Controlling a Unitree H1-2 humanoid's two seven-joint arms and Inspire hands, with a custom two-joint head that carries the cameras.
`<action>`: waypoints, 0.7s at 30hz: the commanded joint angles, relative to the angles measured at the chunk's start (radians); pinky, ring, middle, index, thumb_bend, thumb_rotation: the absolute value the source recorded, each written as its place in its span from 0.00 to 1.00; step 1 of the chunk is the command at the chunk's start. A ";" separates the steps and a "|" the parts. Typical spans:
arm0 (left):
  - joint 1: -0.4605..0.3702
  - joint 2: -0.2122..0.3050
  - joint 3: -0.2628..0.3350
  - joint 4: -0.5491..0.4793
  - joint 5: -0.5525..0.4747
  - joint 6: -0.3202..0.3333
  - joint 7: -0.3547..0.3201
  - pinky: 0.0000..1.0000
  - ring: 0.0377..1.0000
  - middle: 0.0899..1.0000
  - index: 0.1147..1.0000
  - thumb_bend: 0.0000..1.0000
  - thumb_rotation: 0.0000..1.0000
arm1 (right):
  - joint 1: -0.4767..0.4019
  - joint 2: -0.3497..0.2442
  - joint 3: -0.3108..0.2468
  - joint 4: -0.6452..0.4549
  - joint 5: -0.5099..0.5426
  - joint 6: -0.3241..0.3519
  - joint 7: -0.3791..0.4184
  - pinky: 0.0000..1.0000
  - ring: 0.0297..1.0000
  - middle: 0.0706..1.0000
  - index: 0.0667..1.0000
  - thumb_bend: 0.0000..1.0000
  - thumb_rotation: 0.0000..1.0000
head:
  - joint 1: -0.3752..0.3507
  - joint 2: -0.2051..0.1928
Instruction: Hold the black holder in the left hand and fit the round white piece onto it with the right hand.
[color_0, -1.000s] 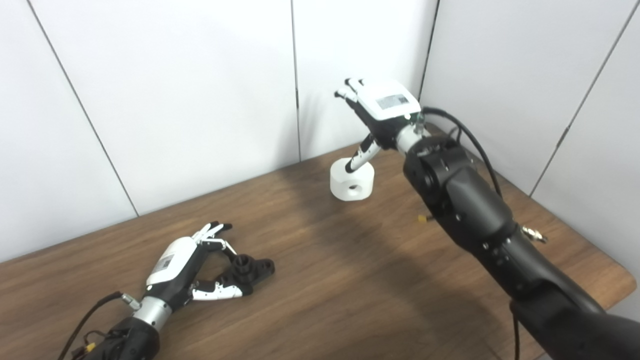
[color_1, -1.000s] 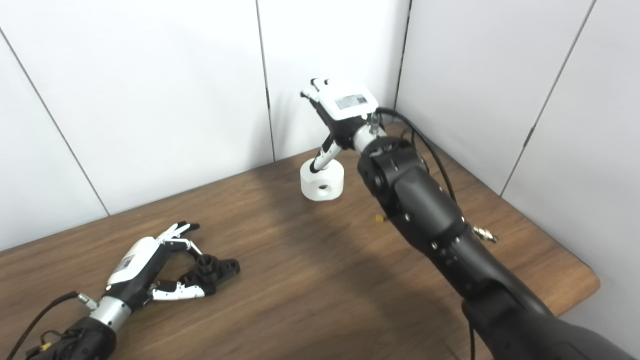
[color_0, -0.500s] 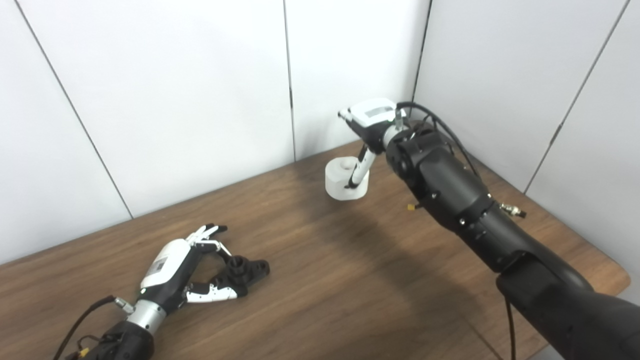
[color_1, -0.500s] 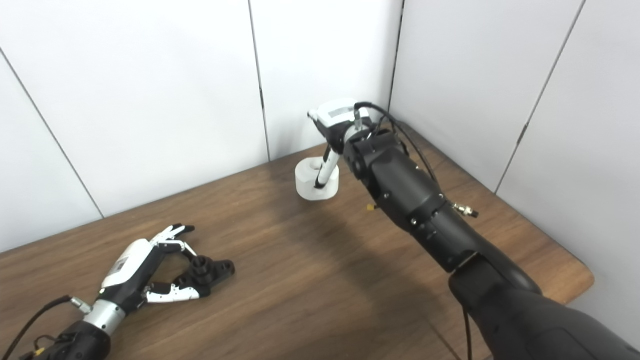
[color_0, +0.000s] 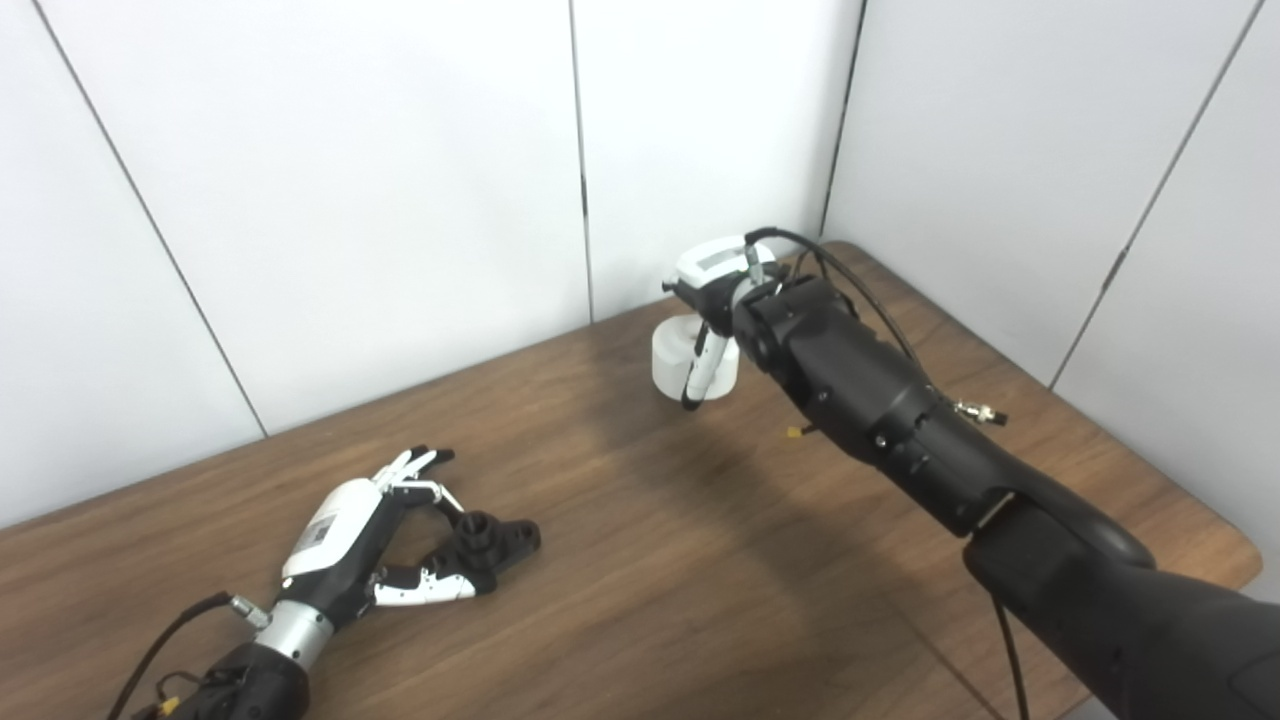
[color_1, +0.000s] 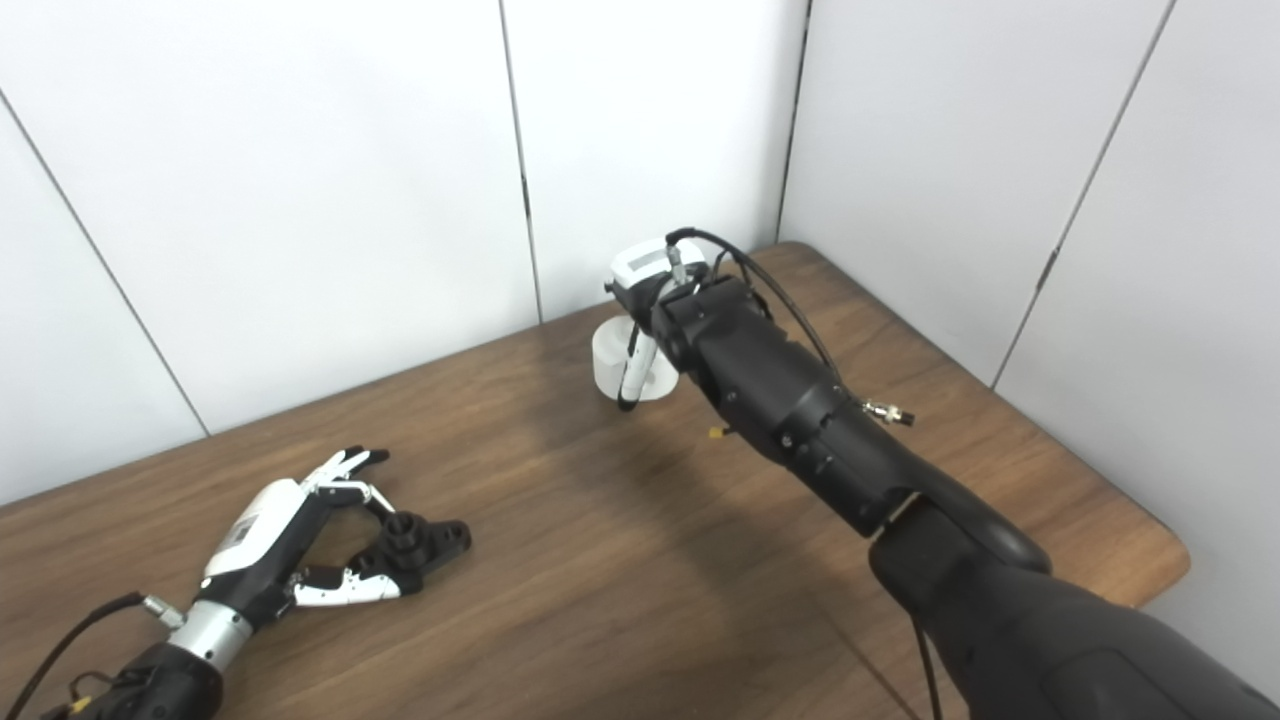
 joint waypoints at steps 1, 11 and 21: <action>0.080 0.038 -0.034 0.091 0.057 0.083 -0.087 0.93 0.98 0.92 0.42 0.52 0.06 | -0.063 -0.021 0.001 -0.001 -0.015 -0.007 -0.025 1.00 1.00 1.00 0.93 1.00 0.40 | 0.000 -0.001; 0.078 0.044 -0.039 0.095 0.060 0.086 -0.090 0.93 0.99 0.92 0.42 0.52 0.06 | -0.080 -0.035 0.048 0.022 0.002 -0.026 0.030 1.00 1.00 1.00 0.92 1.00 0.37 | 0.004 0.005; 0.070 0.055 -0.041 0.123 0.061 0.067 -0.083 0.93 0.99 0.92 0.42 0.52 0.06 | -0.070 -0.048 0.043 0.040 0.000 -0.029 -0.038 1.00 1.00 1.00 0.90 1.00 0.35 | -0.015 -0.006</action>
